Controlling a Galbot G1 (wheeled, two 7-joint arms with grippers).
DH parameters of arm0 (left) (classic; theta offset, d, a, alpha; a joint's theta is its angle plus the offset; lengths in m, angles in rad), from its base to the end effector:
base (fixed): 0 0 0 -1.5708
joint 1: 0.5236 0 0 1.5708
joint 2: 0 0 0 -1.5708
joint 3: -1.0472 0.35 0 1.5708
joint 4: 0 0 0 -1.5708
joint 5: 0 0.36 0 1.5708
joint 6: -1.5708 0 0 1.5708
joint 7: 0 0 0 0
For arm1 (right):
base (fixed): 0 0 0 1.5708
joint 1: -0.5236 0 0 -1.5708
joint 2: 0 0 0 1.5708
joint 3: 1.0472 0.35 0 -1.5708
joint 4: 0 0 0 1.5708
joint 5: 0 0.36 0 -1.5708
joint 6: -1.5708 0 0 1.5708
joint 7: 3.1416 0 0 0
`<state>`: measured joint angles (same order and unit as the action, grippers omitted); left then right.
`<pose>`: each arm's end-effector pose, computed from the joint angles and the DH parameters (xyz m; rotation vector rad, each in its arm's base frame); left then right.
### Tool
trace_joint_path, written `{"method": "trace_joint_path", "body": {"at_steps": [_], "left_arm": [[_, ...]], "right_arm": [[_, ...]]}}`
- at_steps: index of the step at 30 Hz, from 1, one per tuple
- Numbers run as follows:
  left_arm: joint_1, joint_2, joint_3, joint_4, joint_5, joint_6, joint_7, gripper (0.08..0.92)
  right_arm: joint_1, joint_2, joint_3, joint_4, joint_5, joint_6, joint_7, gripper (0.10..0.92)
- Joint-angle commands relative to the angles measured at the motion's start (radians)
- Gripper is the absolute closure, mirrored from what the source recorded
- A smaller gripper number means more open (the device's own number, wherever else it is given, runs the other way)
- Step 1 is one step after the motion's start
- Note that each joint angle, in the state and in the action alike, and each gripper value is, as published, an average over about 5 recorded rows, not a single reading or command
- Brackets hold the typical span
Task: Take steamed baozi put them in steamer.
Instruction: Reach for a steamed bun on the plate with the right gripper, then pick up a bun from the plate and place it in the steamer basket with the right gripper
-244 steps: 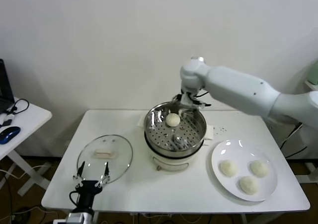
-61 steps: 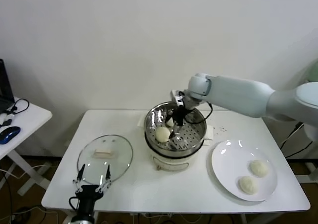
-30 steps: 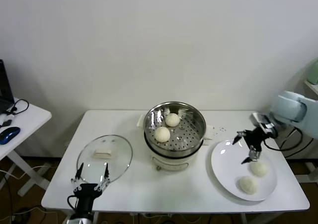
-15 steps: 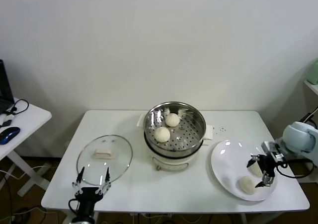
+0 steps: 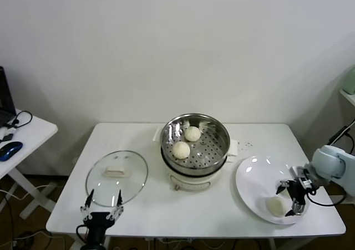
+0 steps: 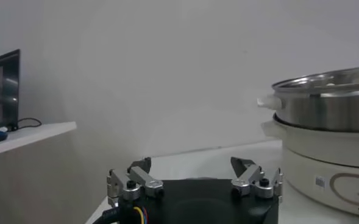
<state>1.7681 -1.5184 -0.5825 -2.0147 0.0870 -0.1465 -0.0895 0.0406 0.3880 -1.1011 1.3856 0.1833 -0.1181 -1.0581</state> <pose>0.1157 0.0293 -0.3600 0.1293 -3.0057 -0.2540 0.4203 -0.2517 -0.2419 1.3583 -1.3063 1.0751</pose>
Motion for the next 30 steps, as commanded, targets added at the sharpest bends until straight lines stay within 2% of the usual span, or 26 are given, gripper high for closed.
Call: {"method": "trace_joint_path", "body": {"at_steps": [1,9,15,23,27,30], "left_arm": [[-0.003,-0.002,0.001,0.0,0.004,0.004,-0.001,0.177],[-0.008,-0.002,0.002,0.003,0.005,0.005,-0.002,0.177],[-0.006,-0.005,0.004,0.005,0.005,0.003,-0.003,0.177],[-0.005,-0.005,0.004,0.004,0.005,0.002,-0.003,0.177],[-0.008,-0.004,0.006,0.002,0.007,0.005,-0.003,0.177],[-0.012,-0.003,0.008,-0.001,0.011,0.008,-0.002,0.177]], "right_arm": [[-0.041,0.026,0.024,-0.022,-0.01,-0.002,0.005,0.203],[-0.053,0.032,0.037,-0.028,-0.012,-0.003,0.003,0.21],[-0.053,0.031,0.043,-0.029,-0.008,-0.003,0.003,0.288],[-0.029,0.024,0.05,-0.022,0.004,0.0,0.002,0.325],[0.071,0.025,0.034,-0.008,0.035,0.007,-0.018,0.329],[0.276,0.037,-0.076,0.004,0.076,0.026,-0.045,0.33]]}}
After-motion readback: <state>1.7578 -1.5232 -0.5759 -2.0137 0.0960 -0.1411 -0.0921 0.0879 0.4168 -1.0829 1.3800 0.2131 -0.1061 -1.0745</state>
